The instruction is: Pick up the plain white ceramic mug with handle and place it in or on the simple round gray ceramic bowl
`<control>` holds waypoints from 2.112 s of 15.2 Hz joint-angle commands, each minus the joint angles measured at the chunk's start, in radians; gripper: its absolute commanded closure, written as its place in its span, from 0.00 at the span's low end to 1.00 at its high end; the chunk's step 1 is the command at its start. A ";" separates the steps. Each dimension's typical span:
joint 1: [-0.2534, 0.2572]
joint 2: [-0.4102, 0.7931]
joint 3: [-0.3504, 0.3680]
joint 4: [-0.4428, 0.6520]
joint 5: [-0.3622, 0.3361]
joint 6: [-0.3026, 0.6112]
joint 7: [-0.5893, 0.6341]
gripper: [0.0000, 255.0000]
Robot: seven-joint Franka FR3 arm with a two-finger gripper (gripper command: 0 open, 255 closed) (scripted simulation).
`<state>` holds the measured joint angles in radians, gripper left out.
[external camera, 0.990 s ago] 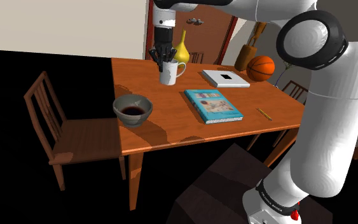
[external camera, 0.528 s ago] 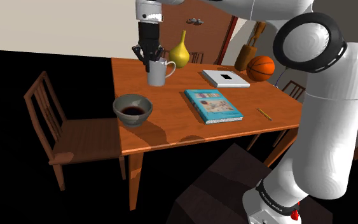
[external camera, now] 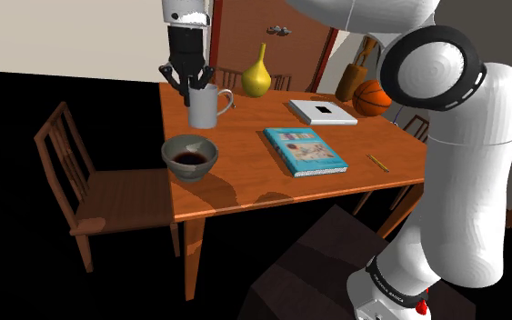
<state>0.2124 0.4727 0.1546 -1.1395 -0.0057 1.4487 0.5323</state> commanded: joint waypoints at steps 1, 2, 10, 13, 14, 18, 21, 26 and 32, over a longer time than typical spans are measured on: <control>0.002 -0.009 0.001 -0.039 0.001 0.030 0.005 1.00; 0.001 -0.013 0.001 -0.057 0.002 0.045 0.004 1.00; -0.004 -0.025 0.000 -0.185 0.003 0.160 -0.001 1.00; -0.005 -0.025 0.000 -0.225 0.003 0.200 -0.002 1.00; -0.005 -0.024 -0.001 -0.238 0.003 0.213 -0.003 1.00; -0.006 -0.022 -0.001 -0.260 0.003 0.237 -0.004 1.00; -0.006 -0.022 -0.001 -0.260 0.003 0.237 -0.004 1.00; -0.006 -0.023 -0.001 -0.260 0.003 0.237 -0.004 0.00; -0.002 0.002 -0.001 -0.123 0.000 0.124 -0.002 0.00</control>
<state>0.2079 0.4693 0.1527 -1.3047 -0.0055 1.6115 0.5281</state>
